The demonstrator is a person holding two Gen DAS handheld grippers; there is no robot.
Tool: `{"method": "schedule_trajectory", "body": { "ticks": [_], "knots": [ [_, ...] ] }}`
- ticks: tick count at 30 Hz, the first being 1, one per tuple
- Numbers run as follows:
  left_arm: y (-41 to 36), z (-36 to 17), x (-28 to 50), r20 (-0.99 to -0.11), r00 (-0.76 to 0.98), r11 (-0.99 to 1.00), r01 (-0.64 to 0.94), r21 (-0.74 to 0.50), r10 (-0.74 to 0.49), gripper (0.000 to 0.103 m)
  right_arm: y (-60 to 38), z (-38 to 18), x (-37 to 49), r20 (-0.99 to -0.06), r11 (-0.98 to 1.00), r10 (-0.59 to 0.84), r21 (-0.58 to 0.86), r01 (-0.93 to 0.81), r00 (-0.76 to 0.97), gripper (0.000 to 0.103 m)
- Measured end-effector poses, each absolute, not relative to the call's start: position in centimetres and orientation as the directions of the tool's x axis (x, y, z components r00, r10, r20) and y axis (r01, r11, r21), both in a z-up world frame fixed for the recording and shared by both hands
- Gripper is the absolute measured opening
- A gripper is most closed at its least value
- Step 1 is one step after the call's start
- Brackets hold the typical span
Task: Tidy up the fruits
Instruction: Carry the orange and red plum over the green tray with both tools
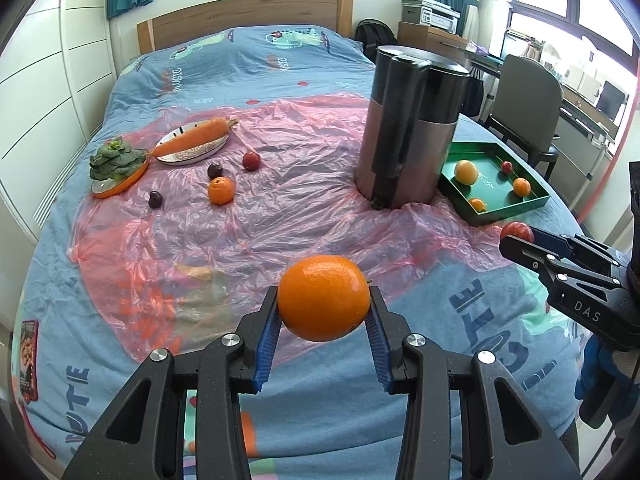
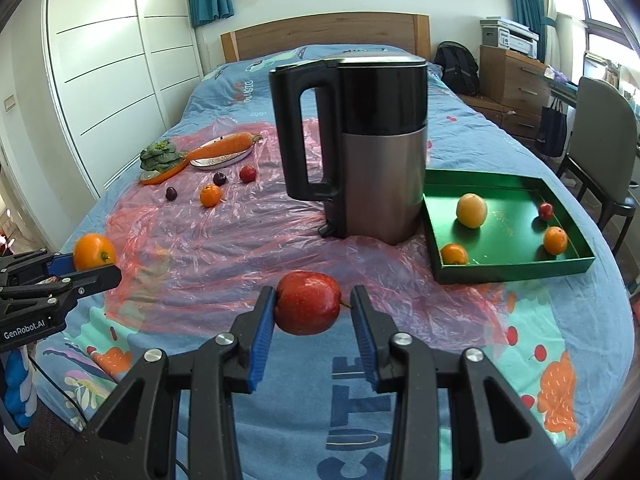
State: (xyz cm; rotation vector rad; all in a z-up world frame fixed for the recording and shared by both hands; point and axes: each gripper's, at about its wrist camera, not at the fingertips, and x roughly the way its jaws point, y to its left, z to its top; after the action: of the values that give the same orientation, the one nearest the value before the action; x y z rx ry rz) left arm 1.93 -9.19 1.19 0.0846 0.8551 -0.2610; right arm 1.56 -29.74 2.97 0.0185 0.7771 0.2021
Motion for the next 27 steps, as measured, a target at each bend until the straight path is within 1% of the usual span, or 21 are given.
{"method": "schedule_trajectory", "body": {
  "ticks": [13, 27],
  "knots": [
    [-15.9, 2.1, 1.1, -0.762, 0.595, 0.922, 0.386, -0.007, -0.255, 0.036, -37.9, 3.3, 0.6, -0.664, 0.991, 0.108, 0.127, -0.031, 0.74, 0.011],
    [-23.0, 1.9, 2.2, -0.786, 0.537, 0.871, 0.491, -0.004, -0.307, 0.036, -45.5, 3.2, 1.5, -0.654, 0.986, 0.023, 0.141, 0.092, 0.756, 0.011]
  ]
}}
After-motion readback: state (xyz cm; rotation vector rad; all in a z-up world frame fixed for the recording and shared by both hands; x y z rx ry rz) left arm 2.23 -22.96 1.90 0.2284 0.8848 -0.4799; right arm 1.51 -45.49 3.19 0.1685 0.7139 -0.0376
